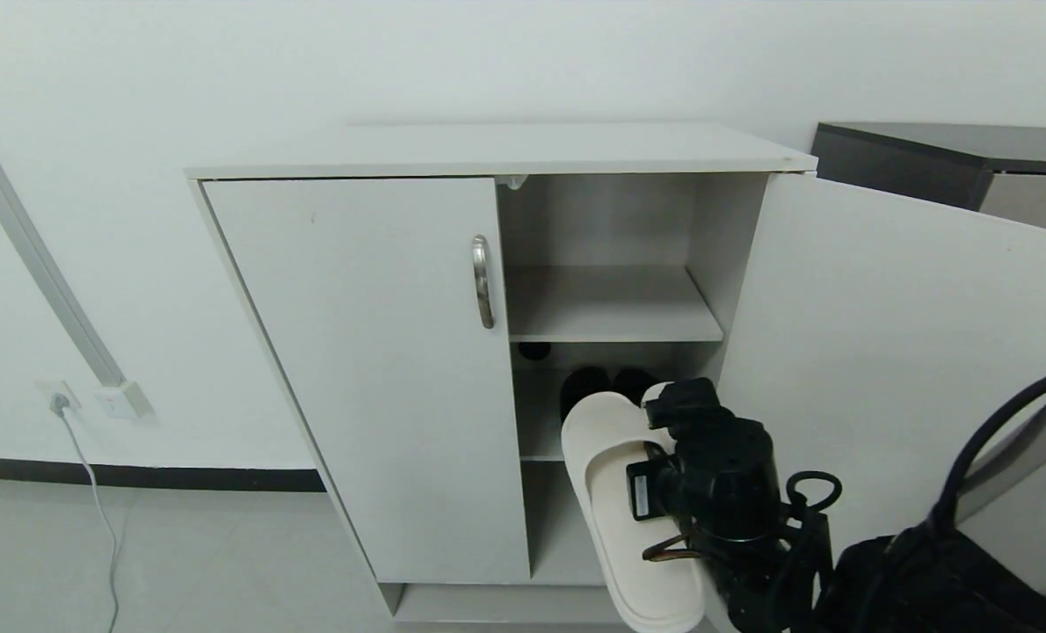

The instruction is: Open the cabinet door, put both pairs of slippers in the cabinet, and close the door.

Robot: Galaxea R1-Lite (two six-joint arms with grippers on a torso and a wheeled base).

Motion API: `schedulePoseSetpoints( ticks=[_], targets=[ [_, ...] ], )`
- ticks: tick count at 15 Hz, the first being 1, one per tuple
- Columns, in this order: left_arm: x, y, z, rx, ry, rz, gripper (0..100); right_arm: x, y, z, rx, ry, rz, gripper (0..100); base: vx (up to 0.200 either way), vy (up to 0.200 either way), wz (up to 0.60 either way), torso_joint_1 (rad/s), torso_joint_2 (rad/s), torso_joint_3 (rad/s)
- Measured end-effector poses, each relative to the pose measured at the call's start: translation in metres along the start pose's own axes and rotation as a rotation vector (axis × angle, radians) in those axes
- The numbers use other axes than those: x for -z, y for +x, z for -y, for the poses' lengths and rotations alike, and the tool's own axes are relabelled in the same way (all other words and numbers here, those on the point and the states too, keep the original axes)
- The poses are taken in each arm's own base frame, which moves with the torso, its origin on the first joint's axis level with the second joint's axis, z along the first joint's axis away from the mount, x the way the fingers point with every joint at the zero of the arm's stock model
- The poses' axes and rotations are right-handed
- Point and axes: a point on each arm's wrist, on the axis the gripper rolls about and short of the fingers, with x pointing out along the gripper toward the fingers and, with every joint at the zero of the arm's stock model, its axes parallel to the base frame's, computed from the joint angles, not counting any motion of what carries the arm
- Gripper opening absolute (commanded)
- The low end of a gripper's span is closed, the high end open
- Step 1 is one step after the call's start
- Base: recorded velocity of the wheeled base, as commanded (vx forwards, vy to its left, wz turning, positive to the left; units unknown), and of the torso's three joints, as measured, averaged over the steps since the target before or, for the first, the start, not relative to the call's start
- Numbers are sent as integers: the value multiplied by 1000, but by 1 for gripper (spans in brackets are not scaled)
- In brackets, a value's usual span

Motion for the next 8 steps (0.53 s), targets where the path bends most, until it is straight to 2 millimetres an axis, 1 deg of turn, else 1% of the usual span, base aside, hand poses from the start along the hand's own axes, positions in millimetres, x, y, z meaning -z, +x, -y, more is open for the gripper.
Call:
schedulePoseSetpoints(
  ticks=[3, 4, 6, 8],
  targets=[
    [0, 0, 0, 0, 0, 0, 0, 0, 14, -25, 32, 22, -7, 0, 0, 0, 0, 0, 0, 0],
    [0, 0, 0, 1, 1, 0, 0, -4, 17, -33, 48, 28, -11, 0, 0, 0, 0, 0, 0, 0],
    [0, 0, 0, 2, 1, 0, 0, -17, 21, -47, 78, 37, -19, 0, 0, 0, 0, 0, 0, 0],
    [0, 0, 0, 2, 1, 0, 0, -37, 19, -54, 87, 36, -20, 0, 0, 0, 0, 0, 0, 0]
  ],
)
